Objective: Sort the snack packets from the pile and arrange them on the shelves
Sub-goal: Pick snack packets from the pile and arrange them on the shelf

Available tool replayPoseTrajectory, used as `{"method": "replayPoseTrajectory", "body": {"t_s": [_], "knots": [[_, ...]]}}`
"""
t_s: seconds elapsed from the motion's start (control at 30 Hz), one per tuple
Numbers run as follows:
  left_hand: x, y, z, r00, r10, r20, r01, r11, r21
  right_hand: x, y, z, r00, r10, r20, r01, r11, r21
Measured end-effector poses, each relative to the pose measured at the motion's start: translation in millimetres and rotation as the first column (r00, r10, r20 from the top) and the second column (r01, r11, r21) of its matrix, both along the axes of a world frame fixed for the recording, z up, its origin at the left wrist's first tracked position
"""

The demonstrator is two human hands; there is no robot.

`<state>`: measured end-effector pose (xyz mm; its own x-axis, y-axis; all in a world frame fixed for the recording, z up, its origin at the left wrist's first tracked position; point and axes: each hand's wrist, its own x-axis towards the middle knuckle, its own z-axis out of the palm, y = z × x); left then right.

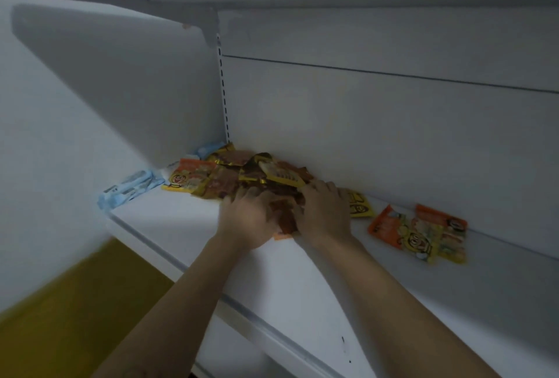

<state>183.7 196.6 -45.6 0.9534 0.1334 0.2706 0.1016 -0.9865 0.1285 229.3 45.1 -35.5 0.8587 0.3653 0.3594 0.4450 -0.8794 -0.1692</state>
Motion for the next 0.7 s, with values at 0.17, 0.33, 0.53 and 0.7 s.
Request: {"method": "replayPoseTrajectory", "body": {"t_s": [0.17,0.33,0.53,0.7], "knots": [[14.5,31.4,-2.0,1.0,0.001,-0.016,0.0,0.997,0.076,19.5,27.0,4.5,0.998,-0.057,0.039,0.054,0.995,0.08],[12.6,43.6,-14.7,0.997,0.019,0.08,-0.014,0.998,-0.058,33.2,56.8,0.5,0.998,-0.058,-0.02,0.059,0.995,0.086],[9.5,46.1,-18.8,0.972,0.016,0.236,0.01,0.994,-0.108,40.0,51.4,-1.2,0.994,-0.06,0.096,0.035,0.969,0.244],[9.6,37.5,-8.0,0.944,0.013,0.33,0.098,0.944,-0.315,26.0,44.0,17.3,0.937,-0.028,0.348,-0.054,0.973,0.224]]}}
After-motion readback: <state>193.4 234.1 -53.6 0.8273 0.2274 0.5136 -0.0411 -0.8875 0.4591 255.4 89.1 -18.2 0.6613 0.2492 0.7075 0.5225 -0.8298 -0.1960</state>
